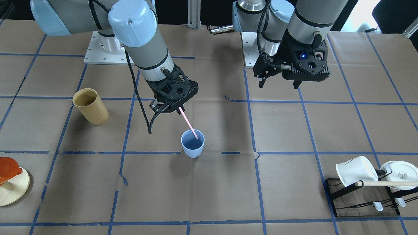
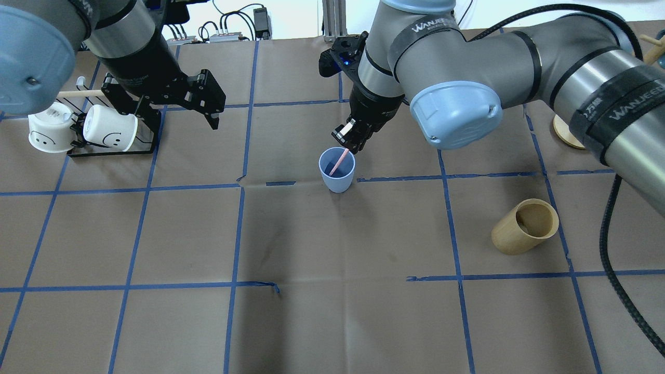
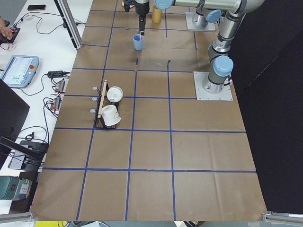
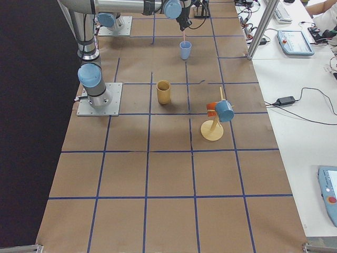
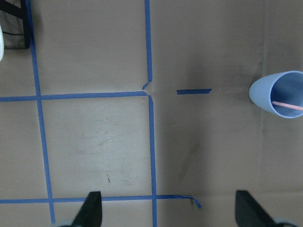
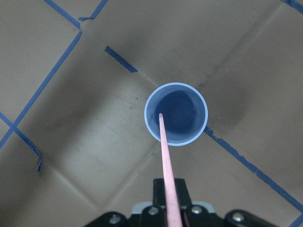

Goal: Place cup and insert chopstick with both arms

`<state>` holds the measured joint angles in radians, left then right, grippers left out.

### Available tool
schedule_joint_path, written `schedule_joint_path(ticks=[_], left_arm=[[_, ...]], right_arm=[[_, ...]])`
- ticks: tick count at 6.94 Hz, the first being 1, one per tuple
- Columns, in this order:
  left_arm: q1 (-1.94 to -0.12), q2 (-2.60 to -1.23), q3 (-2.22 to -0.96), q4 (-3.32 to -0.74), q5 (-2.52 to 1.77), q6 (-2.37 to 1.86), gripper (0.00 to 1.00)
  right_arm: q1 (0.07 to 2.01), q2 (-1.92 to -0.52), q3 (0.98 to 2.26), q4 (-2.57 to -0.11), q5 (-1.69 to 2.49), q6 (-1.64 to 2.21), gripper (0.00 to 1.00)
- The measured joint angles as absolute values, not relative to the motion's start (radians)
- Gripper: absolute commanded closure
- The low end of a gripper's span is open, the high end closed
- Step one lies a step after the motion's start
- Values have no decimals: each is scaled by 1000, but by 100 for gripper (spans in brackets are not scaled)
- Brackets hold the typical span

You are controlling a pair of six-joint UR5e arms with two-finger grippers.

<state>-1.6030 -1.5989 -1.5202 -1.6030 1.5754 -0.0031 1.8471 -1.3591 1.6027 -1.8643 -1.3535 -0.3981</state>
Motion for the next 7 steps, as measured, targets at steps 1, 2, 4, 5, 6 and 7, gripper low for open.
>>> schedule_joint_path(ticks=[1,2,4,5,6,7], left_arm=[[-1604,-1599,-1521,-1603,1576,-3,0],[-1604,-1598,-1522,-1603,1576,-3,0],[-1604,-1598,-1523,-1603,1577,-3,0],[-1603,-1598,-1523,-1603,1577,-3,0],[-1603,-1598,-1523,-1603,1577,-3,0],[-1604,-1598,-1523,-1603,1577,-3,0]], right_arm=[[1851,-1345,1603,-1870,-1353,-388,15],[1853,-1337,1603,-1879,-1353,-384,0],[1854,-1332,1598,-1889,-1352,-383,0],[1852,-1335,1586,-1889,-1356,-384,0],[1841,-1352,1563,-1877,-1359,-384,0],[1810,-1377,1536,-1841,-1380,-384,0]])
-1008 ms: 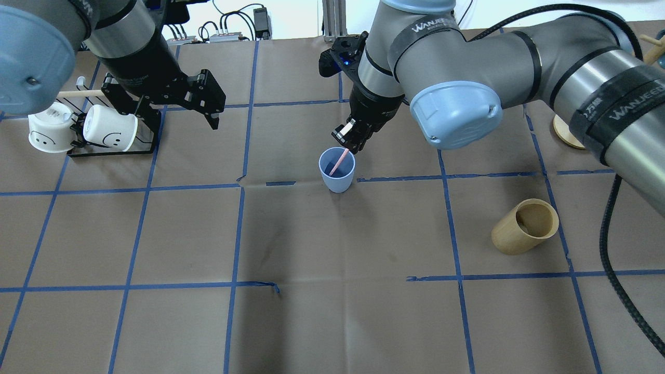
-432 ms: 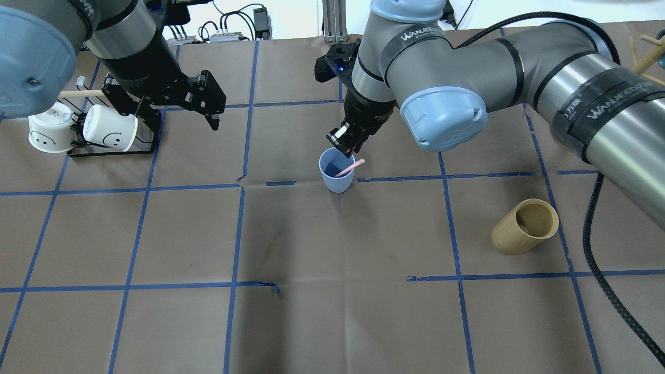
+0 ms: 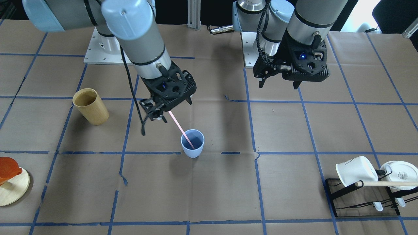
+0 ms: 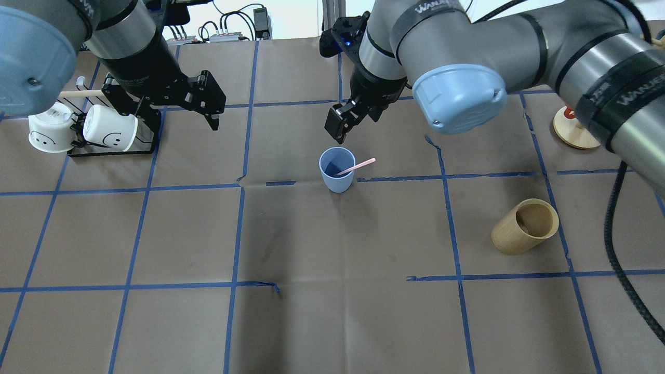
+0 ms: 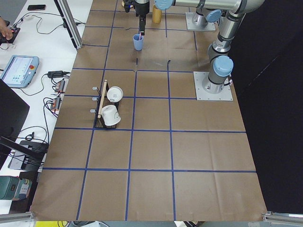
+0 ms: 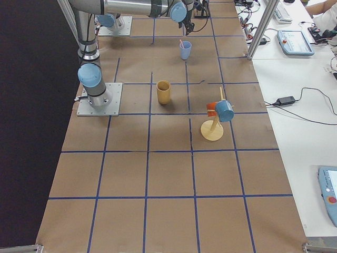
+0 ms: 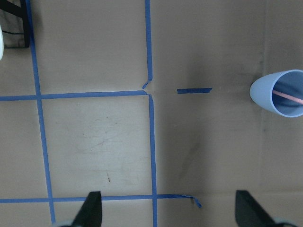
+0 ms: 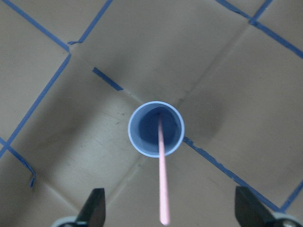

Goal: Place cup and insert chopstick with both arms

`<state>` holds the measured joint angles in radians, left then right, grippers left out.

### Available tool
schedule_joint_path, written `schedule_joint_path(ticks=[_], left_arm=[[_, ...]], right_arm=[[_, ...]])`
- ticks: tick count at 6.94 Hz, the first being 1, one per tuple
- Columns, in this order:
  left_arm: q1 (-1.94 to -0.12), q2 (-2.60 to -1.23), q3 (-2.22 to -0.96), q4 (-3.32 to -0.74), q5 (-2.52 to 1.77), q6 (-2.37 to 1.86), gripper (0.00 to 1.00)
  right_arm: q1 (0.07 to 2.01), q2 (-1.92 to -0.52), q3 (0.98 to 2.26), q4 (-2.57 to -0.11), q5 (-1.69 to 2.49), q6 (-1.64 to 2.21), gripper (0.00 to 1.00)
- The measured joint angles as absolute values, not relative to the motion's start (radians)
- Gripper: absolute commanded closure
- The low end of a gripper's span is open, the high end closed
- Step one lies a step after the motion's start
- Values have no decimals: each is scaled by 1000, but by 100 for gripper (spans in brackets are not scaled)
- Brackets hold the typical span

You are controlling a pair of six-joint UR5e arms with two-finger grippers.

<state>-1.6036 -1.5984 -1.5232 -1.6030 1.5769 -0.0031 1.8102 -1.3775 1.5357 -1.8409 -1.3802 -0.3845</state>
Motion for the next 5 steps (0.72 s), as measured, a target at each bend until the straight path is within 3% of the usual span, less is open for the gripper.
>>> schedule_joint_path(ticks=[5], left_arm=[[-1604,-1597,-1525,-1602,1577,-3,0]], right_arm=[[1658,-1515,1564,-1672,-1518,-102,0]])
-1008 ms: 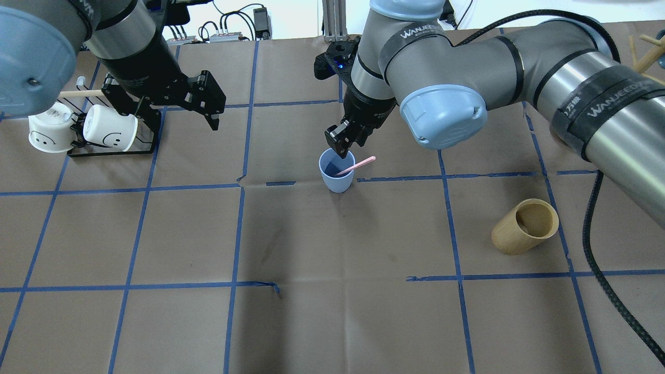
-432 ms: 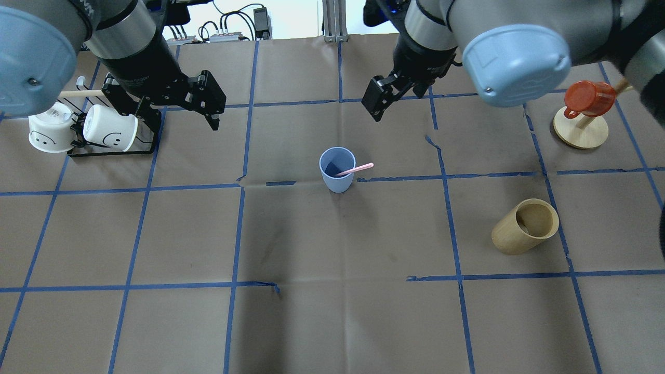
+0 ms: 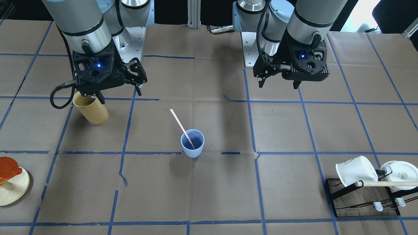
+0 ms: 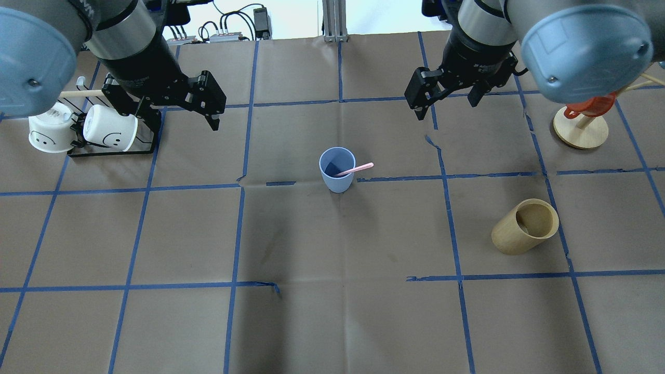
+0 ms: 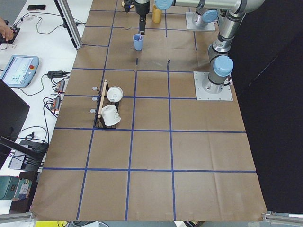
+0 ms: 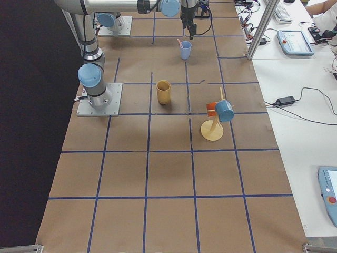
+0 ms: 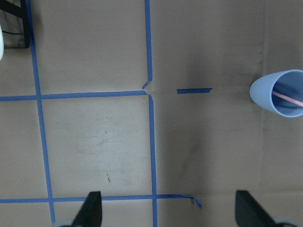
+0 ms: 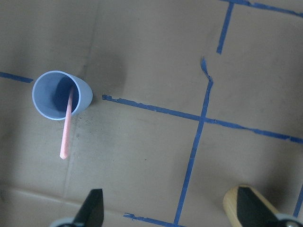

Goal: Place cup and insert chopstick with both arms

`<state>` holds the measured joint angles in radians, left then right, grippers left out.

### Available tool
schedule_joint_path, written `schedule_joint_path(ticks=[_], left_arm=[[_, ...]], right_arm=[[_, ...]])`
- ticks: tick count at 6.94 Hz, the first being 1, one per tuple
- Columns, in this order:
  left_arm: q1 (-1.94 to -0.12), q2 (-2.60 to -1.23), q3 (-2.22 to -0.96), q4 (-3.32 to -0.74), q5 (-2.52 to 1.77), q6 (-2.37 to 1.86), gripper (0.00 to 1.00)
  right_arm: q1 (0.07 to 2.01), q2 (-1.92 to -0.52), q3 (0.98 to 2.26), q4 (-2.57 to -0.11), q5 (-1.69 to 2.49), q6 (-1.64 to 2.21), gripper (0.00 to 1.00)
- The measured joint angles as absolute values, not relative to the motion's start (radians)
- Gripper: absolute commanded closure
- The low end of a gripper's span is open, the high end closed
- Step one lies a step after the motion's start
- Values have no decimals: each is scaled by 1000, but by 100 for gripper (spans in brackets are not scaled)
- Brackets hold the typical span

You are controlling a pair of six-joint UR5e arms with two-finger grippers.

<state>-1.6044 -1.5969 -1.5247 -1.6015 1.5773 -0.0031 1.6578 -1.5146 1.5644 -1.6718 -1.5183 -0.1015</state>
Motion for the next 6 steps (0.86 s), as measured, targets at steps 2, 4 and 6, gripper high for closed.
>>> schedule_joint_path(ticks=[2,4,6], left_arm=[[-1605,-1597,-1525,-1601,1578,-3,0],[-1605,-1597,-1525,-1601,1578,-3,0],[-1605,-1597,-1526,-1601,1578,-3,0]], right_arm=[[1638,-1536,1594,-1654,-1517,-25,0],[1611,-1547,1599,-1643,-1522,-5,0],[1605,-1556,1604,-1626,-1523,30,0]])
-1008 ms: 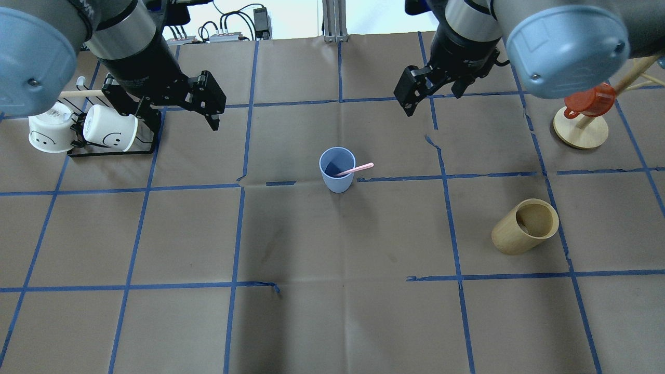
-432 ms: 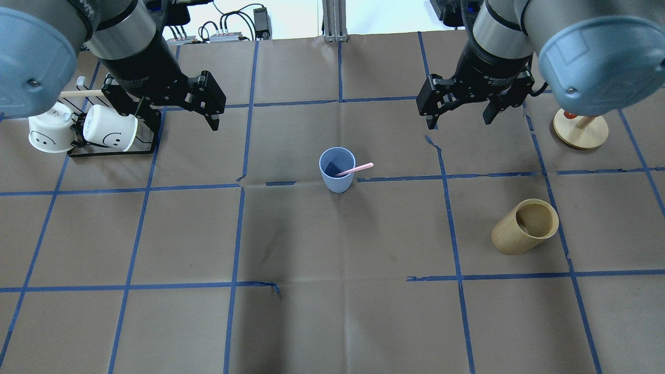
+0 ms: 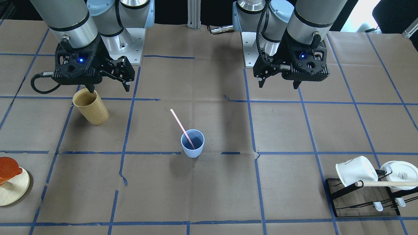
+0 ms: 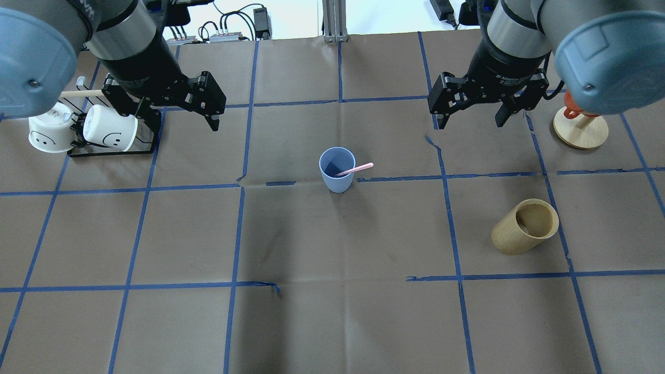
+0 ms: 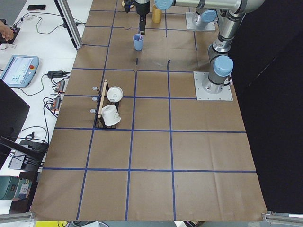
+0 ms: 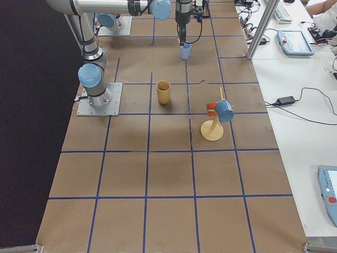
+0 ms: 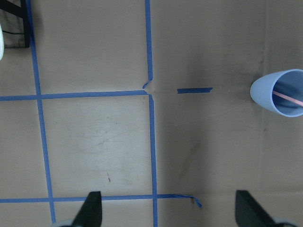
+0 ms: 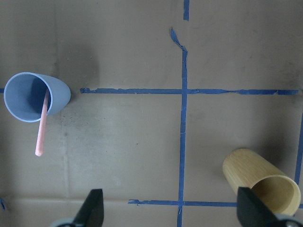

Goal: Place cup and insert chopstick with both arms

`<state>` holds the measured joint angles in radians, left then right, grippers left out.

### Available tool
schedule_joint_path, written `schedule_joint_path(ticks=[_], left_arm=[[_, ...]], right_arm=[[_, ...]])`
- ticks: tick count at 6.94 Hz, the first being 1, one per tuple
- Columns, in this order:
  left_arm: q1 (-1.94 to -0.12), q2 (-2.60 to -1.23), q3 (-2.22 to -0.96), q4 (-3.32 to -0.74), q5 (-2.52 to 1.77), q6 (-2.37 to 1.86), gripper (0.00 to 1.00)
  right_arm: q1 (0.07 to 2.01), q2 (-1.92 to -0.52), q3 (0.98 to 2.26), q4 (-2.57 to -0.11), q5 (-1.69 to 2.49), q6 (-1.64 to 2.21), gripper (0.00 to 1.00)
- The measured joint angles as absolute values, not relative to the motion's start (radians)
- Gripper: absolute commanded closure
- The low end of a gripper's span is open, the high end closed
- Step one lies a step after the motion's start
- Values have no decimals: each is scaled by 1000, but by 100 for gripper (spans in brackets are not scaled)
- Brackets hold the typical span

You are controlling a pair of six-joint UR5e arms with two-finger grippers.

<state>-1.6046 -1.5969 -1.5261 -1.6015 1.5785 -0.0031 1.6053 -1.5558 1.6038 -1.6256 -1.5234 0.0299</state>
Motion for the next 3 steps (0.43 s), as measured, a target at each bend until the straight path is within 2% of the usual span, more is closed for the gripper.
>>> schedule_joint_path(ticks=[3], left_arm=[[-1605,-1597,-1526,-1601,1578,-3,0]], right_arm=[[1606,-1563,1613,-1621,-1523,68,0]])
